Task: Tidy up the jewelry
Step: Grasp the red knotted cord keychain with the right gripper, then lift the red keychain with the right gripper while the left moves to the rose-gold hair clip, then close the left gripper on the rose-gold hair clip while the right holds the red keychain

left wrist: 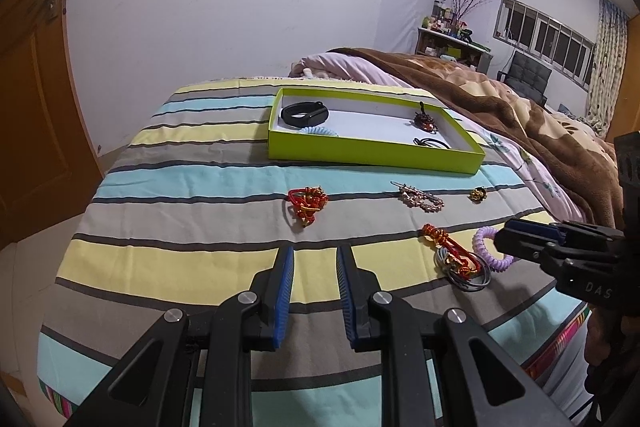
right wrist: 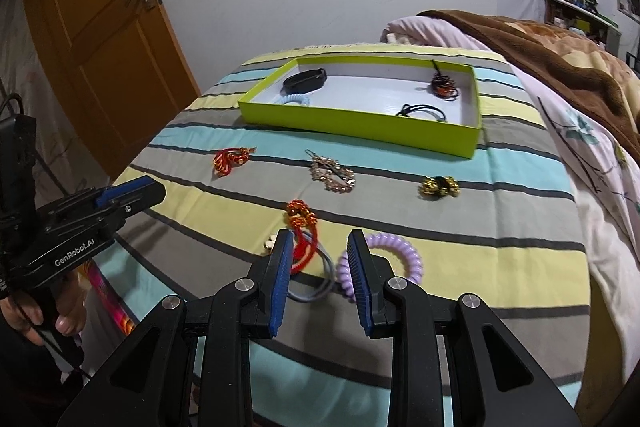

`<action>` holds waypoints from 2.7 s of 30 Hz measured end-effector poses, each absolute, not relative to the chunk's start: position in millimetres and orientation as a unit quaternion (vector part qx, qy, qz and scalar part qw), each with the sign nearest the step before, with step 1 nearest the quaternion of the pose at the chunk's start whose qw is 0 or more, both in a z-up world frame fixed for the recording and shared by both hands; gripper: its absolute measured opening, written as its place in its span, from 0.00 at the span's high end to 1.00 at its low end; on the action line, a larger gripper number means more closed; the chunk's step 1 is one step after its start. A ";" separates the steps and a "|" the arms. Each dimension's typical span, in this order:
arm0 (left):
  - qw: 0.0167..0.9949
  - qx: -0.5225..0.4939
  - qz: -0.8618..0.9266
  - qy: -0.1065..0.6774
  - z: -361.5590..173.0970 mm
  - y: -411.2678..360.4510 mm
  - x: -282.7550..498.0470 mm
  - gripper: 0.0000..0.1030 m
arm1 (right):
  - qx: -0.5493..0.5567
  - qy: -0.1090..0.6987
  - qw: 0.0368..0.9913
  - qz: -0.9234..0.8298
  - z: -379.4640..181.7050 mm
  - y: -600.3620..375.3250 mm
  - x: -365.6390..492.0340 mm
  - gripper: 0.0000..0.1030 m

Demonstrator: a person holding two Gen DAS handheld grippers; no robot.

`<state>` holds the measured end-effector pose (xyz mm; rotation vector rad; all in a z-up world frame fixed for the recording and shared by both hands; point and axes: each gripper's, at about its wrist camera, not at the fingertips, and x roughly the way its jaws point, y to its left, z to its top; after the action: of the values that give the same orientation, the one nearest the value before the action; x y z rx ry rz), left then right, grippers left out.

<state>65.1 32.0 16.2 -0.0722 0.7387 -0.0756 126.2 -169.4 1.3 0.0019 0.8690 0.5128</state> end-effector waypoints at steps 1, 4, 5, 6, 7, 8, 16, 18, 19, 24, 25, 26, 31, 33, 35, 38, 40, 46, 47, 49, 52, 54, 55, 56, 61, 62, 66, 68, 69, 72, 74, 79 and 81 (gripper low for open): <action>0.931 -0.035 -0.037 0.361 16.0 32.0 65.7 0.79 | 0.000 0.418 0.874 0.247 0.2 -167.6 127.8 0.72; 0.931 -0.036 -0.037 0.361 15.7 32.9 67.4 0.79 | -0.003 0.424 0.871 0.250 -3.5 -162.2 133.3 0.72; 0.931 -0.037 -0.037 0.360 16.0 32.9 68.2 0.79 | -0.004 0.425 0.870 0.251 -4.2 -160.7 134.7 0.72; 0.932 -0.038 -0.037 0.359 16.2 33.4 69.0 0.79 | -0.005 0.427 0.868 0.253 -5.3 -158.8 136.5 0.72; 0.932 -0.040 -0.036 0.359 16.3 34.1 69.6 0.79 | -0.007 0.430 0.867 0.253 -6.8 -156.5 139.1 0.72; 0.932 -0.041 -0.036 0.359 16.6 34.5 70.6 0.79 | -0.009 0.431 0.866 0.254 -7.8 -154.7 140.9 0.72; 0.932 -0.044 -0.035 0.359 16.3 37.8 74.3 0.79 | -0.033 0.454 0.853 0.256 -20.0 -136.3 158.0 0.72; 0.932 -0.045 -0.034 0.359 15.7 38.9 75.3 0.79 | -0.039 0.460 0.850 0.256 -22.1 -131.8 162.4 0.72; 0.932 -0.046 -0.033 0.359 15.4 39.5 75.9 0.79 | -0.041 0.462 0.848 0.256 -23.2 -130.1 163.8 0.72; 0.931 -0.047 -0.033 0.360 15.1 40.5 77.7 0.79 | -0.061 0.465 0.846 0.251 -26.6 -125.4 165.5 0.89; 0.931 -0.048 -0.035 0.360 15.0 40.5 78.9 0.79 | -0.061 0.465 0.847 0.251 -26.4 -125.8 165.2 0.90; 0.931 -0.049 -0.036 0.361 14.8 40.6 79.8 0.79 | -0.059 0.464 0.847 0.252 -26.2 -126.5 165.1 0.90; 0.929 -0.056 -0.048 0.363 14.9 37.8 87.9 0.79 | -0.039 0.456 0.851 0.256 -22.6 -135.0 163.8 0.90; 0.928 -0.057 -0.055 0.363 15.1 34.7 92.4 0.79 | -0.030 0.451 0.855 0.255 -19.4 -138.3 164.1 0.90; 0.927 -0.055 -0.063 0.364 15.1 30.0 97.7 0.79 | -0.020 0.447 0.857 0.255 -16.4 -142.0 164.4 0.90; 0.925 -0.050 -0.076 0.368 14.2 21.7 105.8 0.79 | 0.001 0.440 0.860 0.259 -11.4 -148.6 165.6 0.90; 0.922 -0.054 -0.089 0.373 12.5 16.4 112.4 0.79 | 0.007 0.435 0.863 0.256 -8.6 -153.1 166.1 0.90; 0.912 -0.061 -0.115 0.388 5.5 -2.0 130.8 0.79 | 0.021 0.430 0.868 0.248 -5.8 -165.6 167.9 0.90; 0.910 -0.064 -0.122 0.390 4.3 -6.1 134.7 0.79 | 0.023 0.430 0.868 0.246 -5.9 -167.2 168.2 0.90; 0.908 -0.068 -0.131 0.393 2.3 -12.4 140.9 0.74 | 0.027 0.430 0.869 0.244 -5.8 -171.9 169.0 0.90; 0.904 -0.076 -0.142 0.397 -0.4 -18.3 148.3 0.66 | 0.033 0.429 0.871 0.239 -5.4 -179.0 170.0 0.90; 0.900 -0.080 -0.148 0.403 -2.8 -22.6 154.9 0.66 | 0.037 0.428 0.872 0.236 -5.1 -183.6 170.7 0.90; 0.898 -0.083 -0.149 0.406 -4.7 -25.0 159.2 0.66 | 0.038 0.427 0.872 0.235 -4.9 -185.6 171.1 0.90; 0.896 -0.086 -0.150 0.409 -5.8 -26.1 162.0 0.65 | 0.040 0.427 0.872 0.234 -4.8 -187.3 171.4 0.90; 0.887 -0.107 -0.151 0.424 -13.7 -33.2 181.0 0.58 | 0.047 0.425 0.874 0.232 -4.6 -196.0 172.2 0.90; 0.885 -0.110 -0.150 0.427 -15.8 -34.1 184.6 0.56 | 0.048 0.425 0.874 0.231 -4.8 -197.0 172.5 0.90; 0.882 -0.113 -0.141 0.434 -22.4 -39.7 195.4 0.56 | 0.052 0.425 0.874 0.228 -6.2 -203.0 174.0 0.90; 0.884 -0.108 -0.134 0.434 -22.9 -44.1 199.2 0.56 | 0.055 0.426 0.875 0.226 -7.0 -206.4 175.2 0.90; 0.885 -0.104 -0.132 0.434 -23.1 -45.9 200.2 0.56 | 0.056 0.426 0.875 0.225 -7.3 -207.4 175.6 0.90; 0.890 -0.082 -0.120 0.432 -23.8 -54.5 202.5 0.56 | 0.059 0.425 0.875 0.222 -7.8 -211.2 176.2 0.90; 0.893 -0.066 -0.111 0.430 -24.0 -58.8 201.1 0.72 | 0.060 0.424 0.876 0.221 -7.5 -213.1 175.9 0.90; 0.894 -0.064 -0.111 0.429 -22.0 -56.5 196.3 0.76 | 0.062 0.424 0.877 0.218 -7.1 -216.0 174.9 0.90; 0.895 -0.063 -0.110 0.427 -20.8 -55.4 193.5 0.76 | 0.062 0.423 0.877 0.218 -6.5 -216.7 173.9 0.90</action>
<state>193.5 -55.4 -20.8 -0.1309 0.8849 -0.2274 173.9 -216.7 -6.5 0.1288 0.8826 0.4549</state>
